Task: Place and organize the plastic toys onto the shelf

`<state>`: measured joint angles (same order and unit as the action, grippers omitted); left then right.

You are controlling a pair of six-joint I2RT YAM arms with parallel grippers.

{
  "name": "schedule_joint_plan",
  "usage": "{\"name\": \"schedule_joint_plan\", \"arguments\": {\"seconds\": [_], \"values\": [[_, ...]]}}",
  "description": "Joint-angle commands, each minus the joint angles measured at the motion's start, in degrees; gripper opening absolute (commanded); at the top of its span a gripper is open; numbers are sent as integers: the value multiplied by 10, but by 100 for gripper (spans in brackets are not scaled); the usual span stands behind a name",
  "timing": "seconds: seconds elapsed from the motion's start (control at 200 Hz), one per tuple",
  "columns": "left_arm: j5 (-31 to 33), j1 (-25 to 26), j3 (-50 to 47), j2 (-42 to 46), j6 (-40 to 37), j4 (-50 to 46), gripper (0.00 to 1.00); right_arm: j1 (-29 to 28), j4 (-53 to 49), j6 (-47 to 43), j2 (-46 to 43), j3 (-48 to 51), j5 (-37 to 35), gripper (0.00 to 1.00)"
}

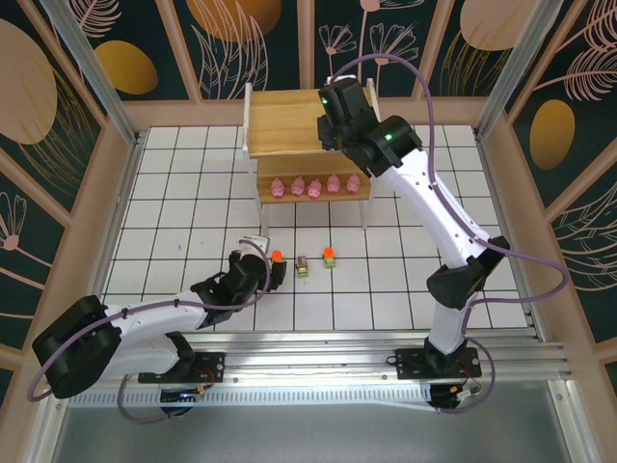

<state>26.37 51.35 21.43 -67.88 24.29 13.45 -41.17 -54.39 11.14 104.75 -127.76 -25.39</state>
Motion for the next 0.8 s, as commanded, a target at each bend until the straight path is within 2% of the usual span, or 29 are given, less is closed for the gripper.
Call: {"name": "schedule_joint_plan", "arguments": {"seconds": [0.0, 0.791], "values": [[10, -3, 14, 3, -1, -1, 85, 8, -4, -16, 17, -14, 2, 28], [11, -3, 14, 3, -1, -2, 85, 14, -11, -22, 41, -56, 14, 38]]}}
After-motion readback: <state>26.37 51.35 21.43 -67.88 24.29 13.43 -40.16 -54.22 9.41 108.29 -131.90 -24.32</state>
